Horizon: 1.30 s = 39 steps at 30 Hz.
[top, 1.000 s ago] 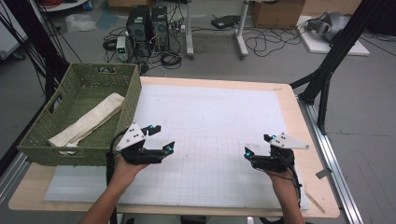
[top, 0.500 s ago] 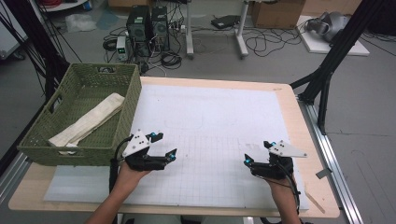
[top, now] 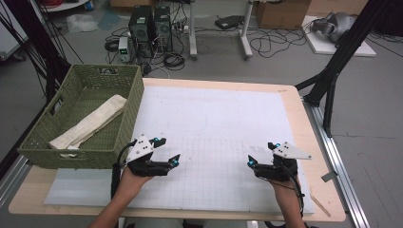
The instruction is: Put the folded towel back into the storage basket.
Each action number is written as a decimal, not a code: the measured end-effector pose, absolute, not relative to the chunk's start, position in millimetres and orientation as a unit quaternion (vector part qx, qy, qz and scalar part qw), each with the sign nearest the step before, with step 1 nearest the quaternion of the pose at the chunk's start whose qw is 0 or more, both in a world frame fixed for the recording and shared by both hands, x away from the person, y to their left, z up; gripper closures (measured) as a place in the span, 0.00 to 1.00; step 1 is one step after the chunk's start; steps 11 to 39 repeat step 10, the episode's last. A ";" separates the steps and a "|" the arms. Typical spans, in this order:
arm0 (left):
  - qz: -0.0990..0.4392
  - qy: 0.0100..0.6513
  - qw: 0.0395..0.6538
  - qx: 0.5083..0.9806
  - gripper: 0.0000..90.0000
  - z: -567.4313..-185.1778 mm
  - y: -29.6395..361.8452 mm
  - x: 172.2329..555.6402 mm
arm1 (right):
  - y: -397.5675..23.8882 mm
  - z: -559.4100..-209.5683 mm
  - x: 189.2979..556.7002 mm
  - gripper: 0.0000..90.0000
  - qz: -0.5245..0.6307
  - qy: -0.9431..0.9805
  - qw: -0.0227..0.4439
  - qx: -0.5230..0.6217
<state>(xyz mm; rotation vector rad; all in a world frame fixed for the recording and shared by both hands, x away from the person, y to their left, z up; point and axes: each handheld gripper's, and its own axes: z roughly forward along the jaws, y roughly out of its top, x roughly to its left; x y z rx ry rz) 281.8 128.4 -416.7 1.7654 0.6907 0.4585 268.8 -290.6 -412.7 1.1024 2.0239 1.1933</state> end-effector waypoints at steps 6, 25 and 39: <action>0.196 0.298 0.558 0.749 0.25 -417.7 129.0 283.4 | -291.2 -413.0 269.5 0.13 0.444 0.750 0.270 0.410; 0.196 0.301 0.556 0.749 0.25 -419.1 129.1 284.5 | -292.3 -413.4 269.9 0.13 0.443 0.750 0.269 0.411; 0.196 0.301 0.556 0.749 0.25 -419.1 129.1 284.5 | -292.3 -413.4 269.9 0.13 0.443 0.750 0.269 0.411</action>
